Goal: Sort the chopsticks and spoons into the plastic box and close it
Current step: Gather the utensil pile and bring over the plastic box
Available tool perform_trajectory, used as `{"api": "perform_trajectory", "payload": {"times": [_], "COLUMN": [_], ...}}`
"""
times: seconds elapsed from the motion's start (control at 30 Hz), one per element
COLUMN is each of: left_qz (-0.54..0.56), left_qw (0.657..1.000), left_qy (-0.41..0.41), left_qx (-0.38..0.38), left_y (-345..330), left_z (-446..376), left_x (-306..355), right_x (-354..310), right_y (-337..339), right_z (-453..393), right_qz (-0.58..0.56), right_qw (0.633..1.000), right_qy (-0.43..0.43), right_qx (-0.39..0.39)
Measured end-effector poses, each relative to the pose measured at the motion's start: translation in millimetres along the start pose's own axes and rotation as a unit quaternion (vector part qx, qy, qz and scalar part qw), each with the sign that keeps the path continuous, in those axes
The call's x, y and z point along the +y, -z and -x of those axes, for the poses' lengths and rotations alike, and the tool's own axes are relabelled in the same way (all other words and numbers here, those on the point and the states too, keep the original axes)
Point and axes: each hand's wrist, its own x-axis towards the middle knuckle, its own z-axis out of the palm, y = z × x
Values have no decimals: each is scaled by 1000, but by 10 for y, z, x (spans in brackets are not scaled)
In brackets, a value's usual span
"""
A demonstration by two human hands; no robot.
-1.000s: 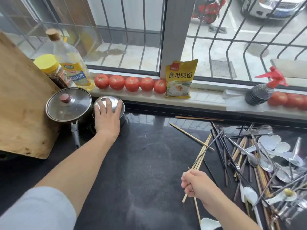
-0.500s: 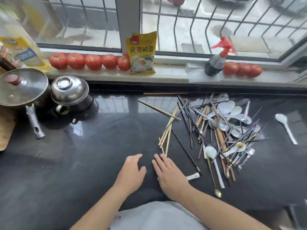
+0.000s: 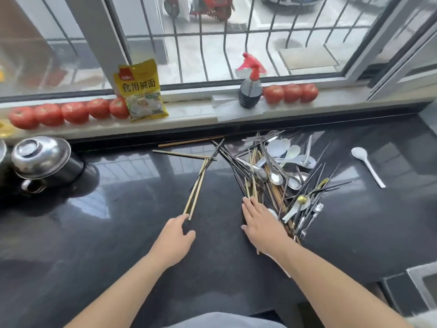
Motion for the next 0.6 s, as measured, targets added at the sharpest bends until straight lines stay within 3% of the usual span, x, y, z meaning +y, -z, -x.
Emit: {"api": "perform_trajectory", "payload": {"times": [0.17,0.33,0.47,0.6], "left_qz": [-74,-112,-189,-272], "left_qw": [992,980,975,959], "left_qy": [64,132,100,56], "left_qx": [84,95,69,54], "left_y": [-41,52,-191,-524], "left_z": [-594,-1083,-1126,-1109], "left_x": [446,751,1022,1357], "right_x": [308,423,525,416], "right_y": [27,162,242,468], "right_z": [-25,118,231,74], "right_qz": [-44,-141,-236,-329], "right_qw": [998,985,969,936], "right_qy": [46,80,45,14], "right_qx": [-2,64,60,123]}}
